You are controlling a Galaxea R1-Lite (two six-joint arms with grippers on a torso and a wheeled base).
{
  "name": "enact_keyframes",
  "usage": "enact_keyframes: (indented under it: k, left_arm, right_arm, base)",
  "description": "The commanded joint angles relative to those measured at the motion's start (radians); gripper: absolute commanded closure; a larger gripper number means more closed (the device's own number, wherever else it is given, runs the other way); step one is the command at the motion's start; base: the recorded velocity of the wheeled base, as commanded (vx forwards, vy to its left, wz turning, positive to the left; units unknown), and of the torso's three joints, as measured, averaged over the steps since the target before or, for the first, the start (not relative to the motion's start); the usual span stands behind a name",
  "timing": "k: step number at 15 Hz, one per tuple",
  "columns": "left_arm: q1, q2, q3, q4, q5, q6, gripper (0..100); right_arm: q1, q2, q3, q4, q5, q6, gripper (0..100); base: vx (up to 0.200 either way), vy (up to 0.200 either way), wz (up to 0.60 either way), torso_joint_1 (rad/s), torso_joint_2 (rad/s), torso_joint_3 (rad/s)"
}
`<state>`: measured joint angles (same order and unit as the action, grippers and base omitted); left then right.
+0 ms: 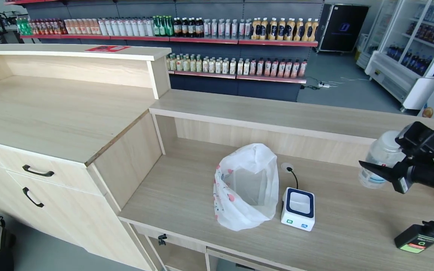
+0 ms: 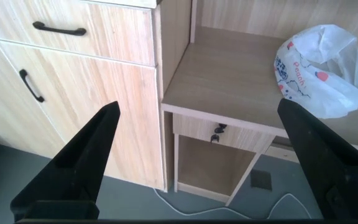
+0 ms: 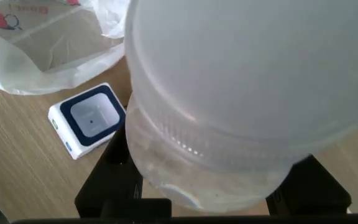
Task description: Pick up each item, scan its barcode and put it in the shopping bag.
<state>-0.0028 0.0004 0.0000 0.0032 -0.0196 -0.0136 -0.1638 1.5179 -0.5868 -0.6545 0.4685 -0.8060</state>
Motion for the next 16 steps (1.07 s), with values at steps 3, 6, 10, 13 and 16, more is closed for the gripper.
enact_keyframes:
  k: [3, 6, 10, 13, 16]
  left_arm:
    - [0.0, 0.001, 0.0, 0.0, 0.0, 0.0, 0]
    - [0.0, 0.001, 0.0, 0.0, 0.0, 0.0, 0]
    - [0.0, 0.001, 0.0, 0.0, 0.0, 0.0, 0]
    - [0.0, 0.001, 0.0, 0.0, 0.0, 0.0, 0]
    - [0.0, 0.001, 0.0, 0.0, 0.0, 0.0, 0]
  right_arm:
    - [-0.046, 0.134, -0.007, -0.024, 0.174, -0.098, 100]
    - [-0.082, 0.208, -0.042, 0.01, 0.337, -0.282, 100]
    - [-0.091, 0.266, -0.077, 0.065, 0.44, -0.463, 100]
    - [-0.091, 0.291, -0.114, 0.148, 0.484, -0.549, 100]
    - [-0.092, 0.308, -0.171, 0.211, 0.506, -0.584, 100]
  base:
    - [0.0, 0.0, 0.0, 0.0, 0.0, 0.0]
    - [0.0, 0.0, 0.0, 0.0, 0.0, 0.0]
    - [0.0, 0.0, 0.0, 0.0, 0.0, 0.0]
    - [0.0, 0.0, 0.0, 0.0, 0.0, 0.0]
    - [0.0, 0.0, 0.0, 0.0, 0.0, 0.0]
